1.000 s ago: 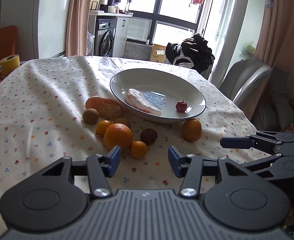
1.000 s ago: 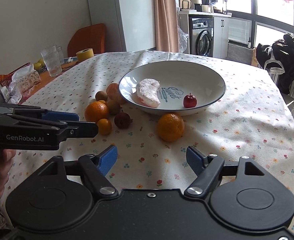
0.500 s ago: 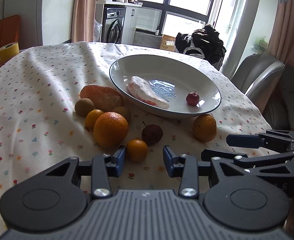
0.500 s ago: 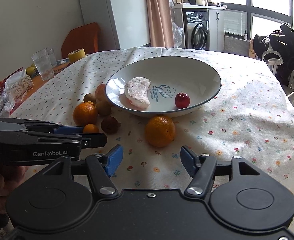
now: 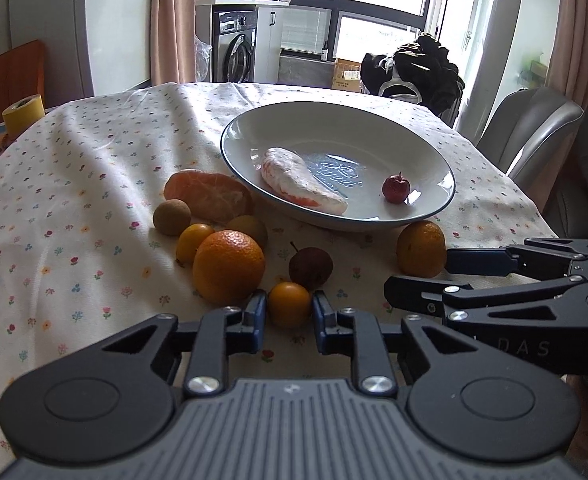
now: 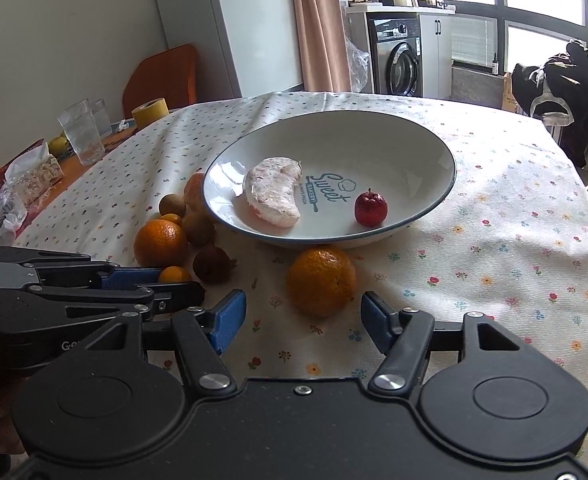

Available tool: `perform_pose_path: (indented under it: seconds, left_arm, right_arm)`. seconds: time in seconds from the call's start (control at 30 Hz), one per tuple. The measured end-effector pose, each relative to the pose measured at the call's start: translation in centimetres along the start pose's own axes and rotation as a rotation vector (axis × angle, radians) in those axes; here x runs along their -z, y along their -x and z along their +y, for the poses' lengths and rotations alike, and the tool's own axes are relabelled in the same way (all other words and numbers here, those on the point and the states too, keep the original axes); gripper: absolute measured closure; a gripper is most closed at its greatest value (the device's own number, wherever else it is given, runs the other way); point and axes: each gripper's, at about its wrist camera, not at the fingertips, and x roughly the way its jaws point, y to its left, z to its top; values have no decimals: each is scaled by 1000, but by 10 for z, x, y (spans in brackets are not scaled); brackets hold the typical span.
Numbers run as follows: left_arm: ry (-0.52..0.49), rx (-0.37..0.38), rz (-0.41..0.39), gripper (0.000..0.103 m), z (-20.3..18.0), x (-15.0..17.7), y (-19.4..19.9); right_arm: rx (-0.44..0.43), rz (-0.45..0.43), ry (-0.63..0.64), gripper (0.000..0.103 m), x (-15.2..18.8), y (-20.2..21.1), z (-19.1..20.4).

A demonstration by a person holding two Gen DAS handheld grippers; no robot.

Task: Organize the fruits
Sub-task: 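Grasp the large orange with the right tool while the left tool grasps a mandarin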

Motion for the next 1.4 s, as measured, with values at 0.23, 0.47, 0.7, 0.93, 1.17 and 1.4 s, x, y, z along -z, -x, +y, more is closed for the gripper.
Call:
perform_pose_path:
  seconds: [0.23, 0.47, 0.7, 0.93, 1.17, 1.4]
  left_arm:
    - [17, 22, 8, 81, 4, 0, 3]
    - [32, 28, 10, 81, 4, 3, 9]
    - [41, 22, -18, 81, 4, 5, 23]
    - [54, 26, -47, 81, 11, 7, 37]
    - [69, 42, -66, 81, 16, 6, 46]
    - [67, 42, -97, 81, 18, -3, 54]
  right_arm:
    - [9, -6, -3, 46, -3, -9, 1]
    - [15, -15, -14, 67, -3, -6, -3]
    - [1, -22, 0, 67, -1, 6, 5]
    - [-7, -37, 24, 67, -4, 16, 18]
    - [-2, -61, 38, 67, -13, 22, 25]
    - [10, -83, 37, 67, -21, 26, 23]
